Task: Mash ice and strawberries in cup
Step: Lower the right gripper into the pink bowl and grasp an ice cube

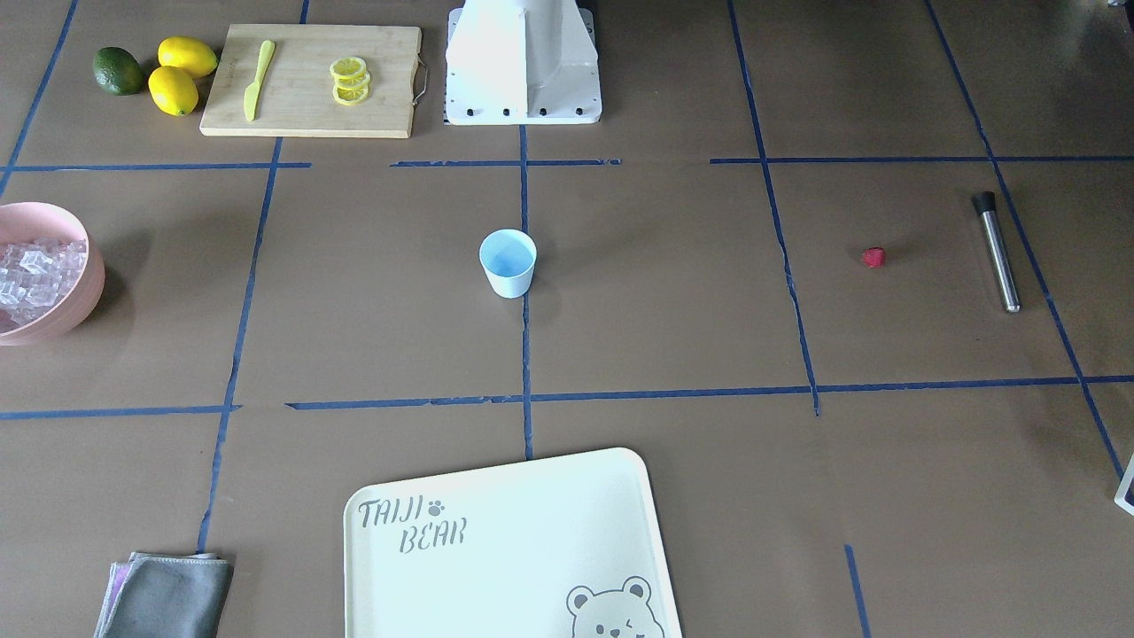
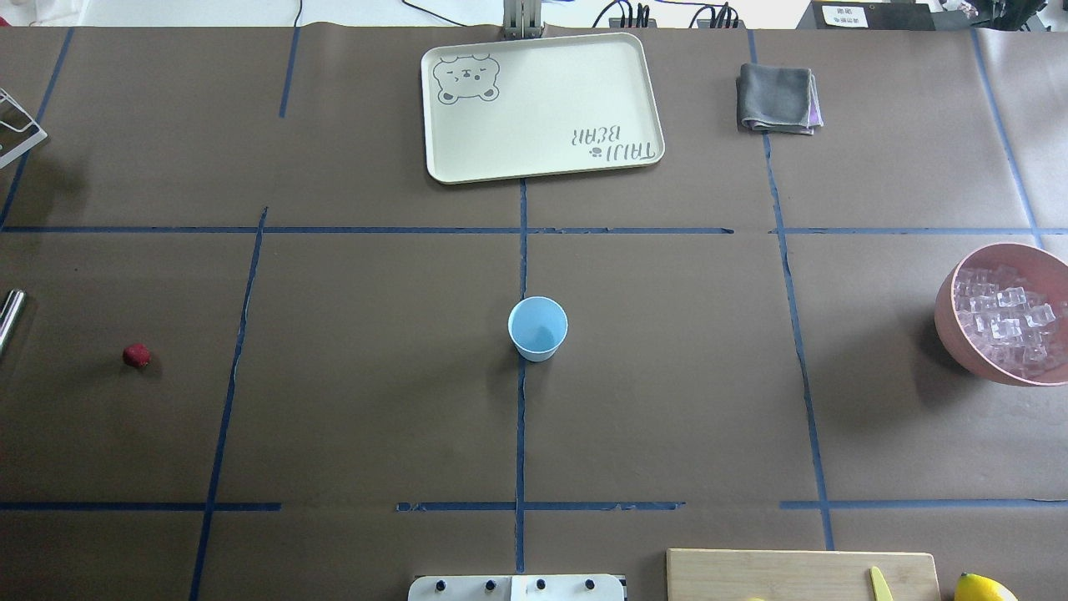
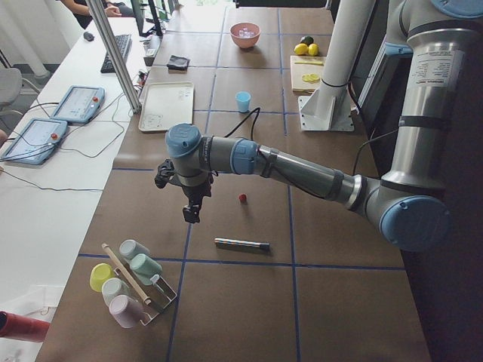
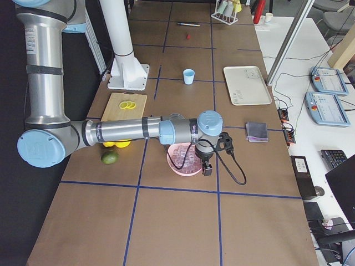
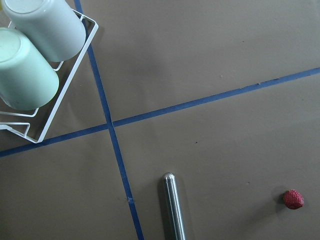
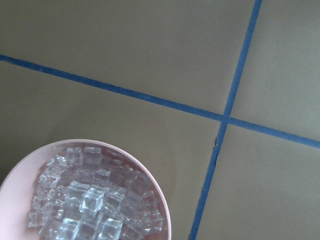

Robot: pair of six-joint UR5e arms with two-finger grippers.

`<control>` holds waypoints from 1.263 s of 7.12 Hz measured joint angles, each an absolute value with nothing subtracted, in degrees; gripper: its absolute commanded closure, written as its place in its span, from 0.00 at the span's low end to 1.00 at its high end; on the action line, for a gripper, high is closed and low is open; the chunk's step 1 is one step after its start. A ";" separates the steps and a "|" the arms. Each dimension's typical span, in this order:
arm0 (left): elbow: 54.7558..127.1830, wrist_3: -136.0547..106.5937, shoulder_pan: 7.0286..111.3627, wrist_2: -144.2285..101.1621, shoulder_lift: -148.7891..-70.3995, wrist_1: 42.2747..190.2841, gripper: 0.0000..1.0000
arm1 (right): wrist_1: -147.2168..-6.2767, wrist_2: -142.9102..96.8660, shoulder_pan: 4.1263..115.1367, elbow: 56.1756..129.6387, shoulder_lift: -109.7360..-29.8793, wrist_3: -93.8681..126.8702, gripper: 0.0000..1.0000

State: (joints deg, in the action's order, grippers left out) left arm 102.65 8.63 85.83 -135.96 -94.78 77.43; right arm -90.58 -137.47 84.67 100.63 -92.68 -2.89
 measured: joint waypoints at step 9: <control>103.02 8.58 85.78 -136.02 -94.83 77.95 0.00 | -64.28 -126.32 61.89 106.20 -103.50 55.24 0.14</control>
State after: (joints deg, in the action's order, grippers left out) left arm 103.02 8.58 85.78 -136.02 -94.83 77.95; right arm -64.28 -126.32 61.89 106.20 -103.50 55.24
